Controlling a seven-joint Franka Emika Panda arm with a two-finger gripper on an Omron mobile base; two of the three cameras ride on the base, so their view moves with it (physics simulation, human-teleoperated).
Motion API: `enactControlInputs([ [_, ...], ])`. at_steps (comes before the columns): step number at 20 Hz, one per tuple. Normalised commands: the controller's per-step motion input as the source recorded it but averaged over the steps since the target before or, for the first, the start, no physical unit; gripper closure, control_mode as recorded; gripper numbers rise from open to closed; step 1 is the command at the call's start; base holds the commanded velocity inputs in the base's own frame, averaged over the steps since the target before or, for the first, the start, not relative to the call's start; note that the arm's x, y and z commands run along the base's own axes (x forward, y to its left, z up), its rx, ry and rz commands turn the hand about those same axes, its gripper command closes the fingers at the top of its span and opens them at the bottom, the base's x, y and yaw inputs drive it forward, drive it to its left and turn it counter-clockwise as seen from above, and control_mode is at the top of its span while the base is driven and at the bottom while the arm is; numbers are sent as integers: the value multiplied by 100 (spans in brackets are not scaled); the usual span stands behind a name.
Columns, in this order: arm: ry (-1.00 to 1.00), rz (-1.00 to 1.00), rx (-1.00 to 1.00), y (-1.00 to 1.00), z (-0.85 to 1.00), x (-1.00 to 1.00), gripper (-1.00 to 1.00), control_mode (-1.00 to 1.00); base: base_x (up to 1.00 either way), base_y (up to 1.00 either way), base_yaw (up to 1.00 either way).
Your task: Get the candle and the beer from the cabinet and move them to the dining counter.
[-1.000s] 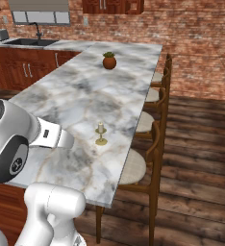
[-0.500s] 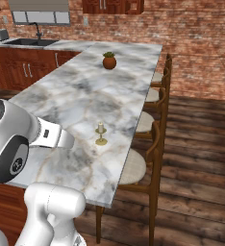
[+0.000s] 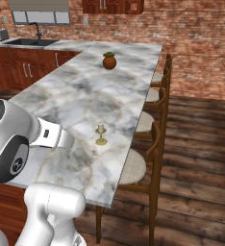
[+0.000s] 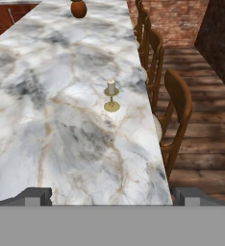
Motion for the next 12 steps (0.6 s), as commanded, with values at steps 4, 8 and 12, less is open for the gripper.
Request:
enactControlInputs([
  [4, 0, 0, 0, 0, 0, 0, -100, 100, 0, 0, 0],
  [8, 0, 0, 0, 0, 0, 0, -100, 100, 0, 0, 0],
  [12, 0, 0, 0, 0, 0, 0, -100, 100, -1, 0, 0],
])
